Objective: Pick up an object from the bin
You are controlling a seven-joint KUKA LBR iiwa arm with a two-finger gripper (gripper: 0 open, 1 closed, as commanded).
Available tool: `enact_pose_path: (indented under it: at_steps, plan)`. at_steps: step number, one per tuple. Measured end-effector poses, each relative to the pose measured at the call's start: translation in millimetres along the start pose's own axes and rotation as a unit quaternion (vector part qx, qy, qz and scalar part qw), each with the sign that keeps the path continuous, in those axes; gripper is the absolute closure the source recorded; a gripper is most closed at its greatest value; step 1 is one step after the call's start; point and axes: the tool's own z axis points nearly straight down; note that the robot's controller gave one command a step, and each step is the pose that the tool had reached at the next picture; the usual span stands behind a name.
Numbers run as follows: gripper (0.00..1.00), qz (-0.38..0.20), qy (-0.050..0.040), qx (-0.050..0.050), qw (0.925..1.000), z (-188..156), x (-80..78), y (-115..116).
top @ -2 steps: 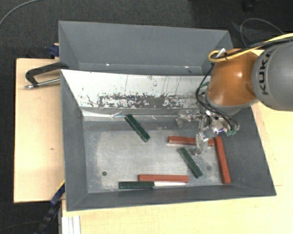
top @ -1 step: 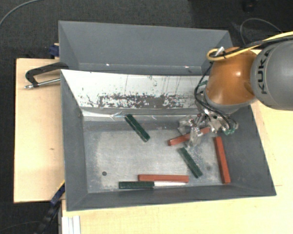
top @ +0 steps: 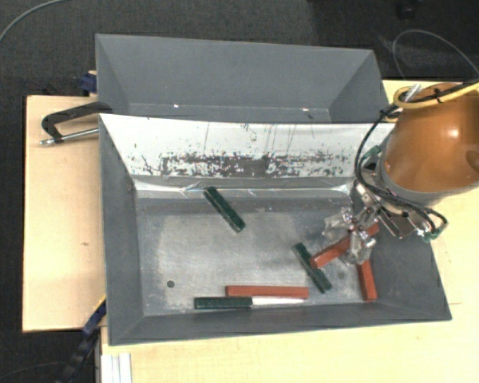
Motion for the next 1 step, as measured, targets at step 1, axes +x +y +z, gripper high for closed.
enact_pose_path:
  at_steps: [1]
  plan:
    - [1.00, -0.005, -0.0048, 0.002, 1.0000, -60.3, -12.8, 2.6]
